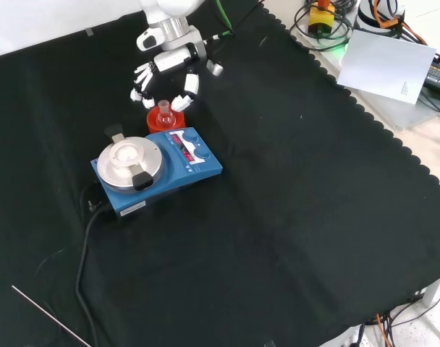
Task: Pick up the round-bottom flask.
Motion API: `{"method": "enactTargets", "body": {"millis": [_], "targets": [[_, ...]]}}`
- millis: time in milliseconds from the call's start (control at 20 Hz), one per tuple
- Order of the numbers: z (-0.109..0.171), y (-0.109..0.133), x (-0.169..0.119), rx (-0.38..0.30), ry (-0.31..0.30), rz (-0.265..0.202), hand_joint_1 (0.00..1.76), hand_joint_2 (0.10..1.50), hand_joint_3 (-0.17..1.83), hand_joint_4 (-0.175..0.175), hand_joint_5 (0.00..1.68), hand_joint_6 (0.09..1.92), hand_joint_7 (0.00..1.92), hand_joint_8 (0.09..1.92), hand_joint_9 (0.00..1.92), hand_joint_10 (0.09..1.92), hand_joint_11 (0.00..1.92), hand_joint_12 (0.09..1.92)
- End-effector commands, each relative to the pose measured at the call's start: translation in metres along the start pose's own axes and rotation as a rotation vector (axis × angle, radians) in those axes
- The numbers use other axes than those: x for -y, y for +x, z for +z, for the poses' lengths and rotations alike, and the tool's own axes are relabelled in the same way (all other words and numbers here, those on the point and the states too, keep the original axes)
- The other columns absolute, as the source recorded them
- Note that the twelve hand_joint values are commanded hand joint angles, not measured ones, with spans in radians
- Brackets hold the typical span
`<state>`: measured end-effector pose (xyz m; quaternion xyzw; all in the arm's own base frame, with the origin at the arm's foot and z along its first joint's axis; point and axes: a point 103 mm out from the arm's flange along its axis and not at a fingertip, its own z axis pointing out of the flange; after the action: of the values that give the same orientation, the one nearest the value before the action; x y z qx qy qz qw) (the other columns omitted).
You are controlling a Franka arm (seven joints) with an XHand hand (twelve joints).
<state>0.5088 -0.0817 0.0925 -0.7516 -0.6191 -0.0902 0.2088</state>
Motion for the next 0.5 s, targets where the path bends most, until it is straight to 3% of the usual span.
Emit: {"method": "enactTargets", "body": {"millis": [50, 300, 450, 500], "targets": [[0.0017, 0.0025, -0.0008, 0.001, 0.001, -0.005, 0.93, 0.61, 0.77, -0.020, 0.62, 0.76, 0.29, 0.58, 0.39, 0.63, 0.03, 1.35], [0.0036, 0.0020, -0.0022, 0.003, 0.002, 0.004, 0.93, 0.62, 0.77, -0.020, 0.63, 0.78, 0.29, 0.58, 0.39, 0.63, 0.03, 1.35], [0.0034, 0.0027, -0.0029, 0.007, -0.019, 0.004, 0.94, 0.66, 0.76, -0.008, 0.73, 0.82, 0.31, 0.59, 0.41, 0.64, 0.04, 1.35], [0.0030, 0.0035, -0.0026, 0.013, -0.034, 0.004, 0.96, 0.78, 0.61, 0.059, 0.81, 0.93, 0.33, 0.60, 0.43, 0.64, 0.06, 1.36]]}}
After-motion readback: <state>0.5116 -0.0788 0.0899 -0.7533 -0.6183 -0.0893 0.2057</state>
